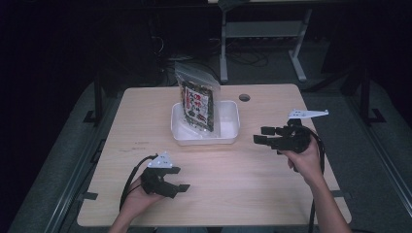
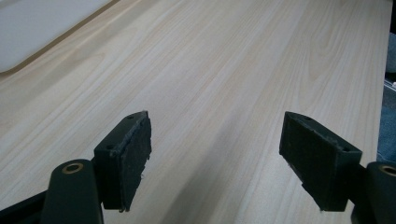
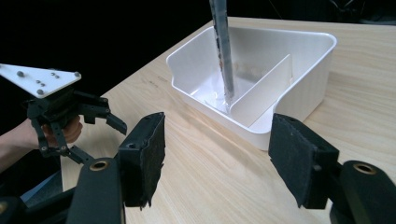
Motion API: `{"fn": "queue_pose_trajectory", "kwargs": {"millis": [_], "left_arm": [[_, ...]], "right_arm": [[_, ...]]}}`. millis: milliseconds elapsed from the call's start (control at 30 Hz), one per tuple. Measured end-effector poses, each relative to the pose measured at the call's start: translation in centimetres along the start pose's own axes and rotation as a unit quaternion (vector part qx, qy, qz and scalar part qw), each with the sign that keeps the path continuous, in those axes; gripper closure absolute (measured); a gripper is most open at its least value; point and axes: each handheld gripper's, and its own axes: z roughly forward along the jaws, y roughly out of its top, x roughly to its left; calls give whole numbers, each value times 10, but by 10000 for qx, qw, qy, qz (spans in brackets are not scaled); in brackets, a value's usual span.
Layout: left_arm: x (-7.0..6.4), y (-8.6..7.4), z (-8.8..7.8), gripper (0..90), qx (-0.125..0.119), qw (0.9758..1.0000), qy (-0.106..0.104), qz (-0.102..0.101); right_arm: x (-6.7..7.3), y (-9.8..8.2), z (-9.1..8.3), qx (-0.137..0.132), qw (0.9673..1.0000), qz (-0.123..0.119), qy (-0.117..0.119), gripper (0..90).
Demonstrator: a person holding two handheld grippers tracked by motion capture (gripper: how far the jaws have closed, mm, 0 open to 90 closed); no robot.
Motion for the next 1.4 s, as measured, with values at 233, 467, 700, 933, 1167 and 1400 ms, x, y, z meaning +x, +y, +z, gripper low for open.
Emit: {"fn": "queue_pose_trajectory", "kwargs": {"millis": [233, 467, 700, 933, 1167, 1400], "left_arm": [[0, 0, 0, 244, 1, 10000, 14, 15], [0, 0, 0, 243, 3, 10000, 25, 12], [0, 0, 0, 242, 27, 10000, 32, 15], [0, 0, 1, 242, 31, 10000, 41, 18], [0, 0, 1, 242, 52, 10000, 47, 32], [0, 0, 1, 242, 69, 10000, 58, 36]], "right_arm": [[2, -13, -5, 91, 9999, 40, 28, 337], [3, -24, -9, 175, 9998, 92, 21, 330], [3, -36, -15, 222, 9996, 172, 14, 325], [3, -45, -18, 242, 9995, 216, 19, 325], [1, -61, -22, 347, 9988, 336, 8, 321], [1, -73, -25, 411, 9984, 378, -3, 320]]}}
